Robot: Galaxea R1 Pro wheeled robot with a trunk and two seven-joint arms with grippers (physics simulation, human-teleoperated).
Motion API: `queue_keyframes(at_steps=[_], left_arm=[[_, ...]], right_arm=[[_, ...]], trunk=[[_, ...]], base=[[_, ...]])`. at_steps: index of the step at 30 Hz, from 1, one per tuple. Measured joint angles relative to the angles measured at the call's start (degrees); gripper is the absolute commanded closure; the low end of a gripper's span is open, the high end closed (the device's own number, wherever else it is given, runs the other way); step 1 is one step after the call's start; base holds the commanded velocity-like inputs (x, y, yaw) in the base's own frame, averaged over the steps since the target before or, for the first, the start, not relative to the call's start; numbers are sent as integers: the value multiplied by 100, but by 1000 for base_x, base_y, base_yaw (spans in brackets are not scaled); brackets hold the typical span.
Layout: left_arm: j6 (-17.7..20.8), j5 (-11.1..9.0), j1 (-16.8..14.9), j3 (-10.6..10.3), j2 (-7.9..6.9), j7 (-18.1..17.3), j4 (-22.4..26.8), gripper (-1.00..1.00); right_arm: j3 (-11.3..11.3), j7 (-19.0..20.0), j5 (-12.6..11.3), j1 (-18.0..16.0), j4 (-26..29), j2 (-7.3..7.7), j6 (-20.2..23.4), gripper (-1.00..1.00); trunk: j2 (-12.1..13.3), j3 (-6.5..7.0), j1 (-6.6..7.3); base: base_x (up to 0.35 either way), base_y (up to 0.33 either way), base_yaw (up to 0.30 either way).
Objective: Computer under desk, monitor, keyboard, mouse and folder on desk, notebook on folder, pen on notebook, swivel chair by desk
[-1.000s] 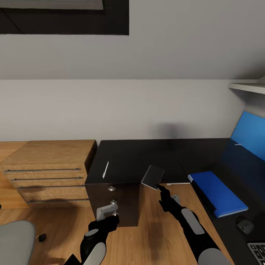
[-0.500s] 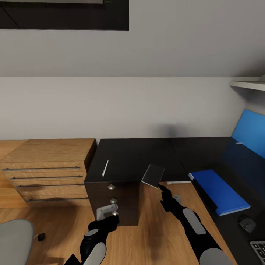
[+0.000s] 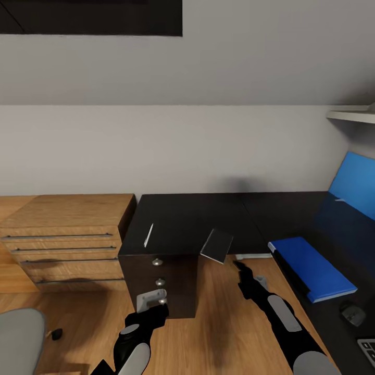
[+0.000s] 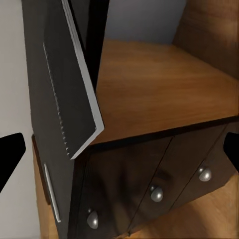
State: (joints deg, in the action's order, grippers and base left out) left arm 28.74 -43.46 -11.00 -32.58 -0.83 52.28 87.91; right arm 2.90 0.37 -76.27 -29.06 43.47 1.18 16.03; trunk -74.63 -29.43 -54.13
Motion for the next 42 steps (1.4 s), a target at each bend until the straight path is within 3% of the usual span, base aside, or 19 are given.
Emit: queue_keyframes(at_steps=[4, 5, 6, 8, 11, 20, 42], left_arm=[[0, 0, 0, 0, 0, 0, 0, -100], [0, 2, 0, -3, 2, 0, 0, -100], [0, 6, 0, -12, 6, 0, 0, -100], [0, 8, 0, -15, 8, 0, 0, -100], [0, 9, 0, -17, 9, 0, 0, -100], [1, -1, 0, -15, -13, -46, -6, -100], [1, -1, 0, -9, -25, -29, -52, -100]], right_arm=[[-7, 418, 14, 0, -82, 106, -26, -100], [-7, 670, 19, 1, -192, 118, -30, -100], [-15, 1562, 35, 2, -622, 128, -44, -100], [-26, 2094, 39, 1, -908, 129, -53, -100], [-32, 2417, 41, 1, -1092, 124, -58, -100], [-22, 2629, 33, 0, -1216, 121, -55, -100], [-20, 2638, 31, 1, -1231, 114, -58, -100]], trunk=[[-161, -72, -88], [-201, -90, -110], [-241, -108, -132], [-321, -144, -176], [-403, -180, -220], [-403, -180, -220], [-403, -180, -219]], base=[[0, 0, 0], [0, 0, 0], [0, 0, 0], [0, 0, 0], [0, 0, 0], [0, 0, 0], [114, 13, 0]])
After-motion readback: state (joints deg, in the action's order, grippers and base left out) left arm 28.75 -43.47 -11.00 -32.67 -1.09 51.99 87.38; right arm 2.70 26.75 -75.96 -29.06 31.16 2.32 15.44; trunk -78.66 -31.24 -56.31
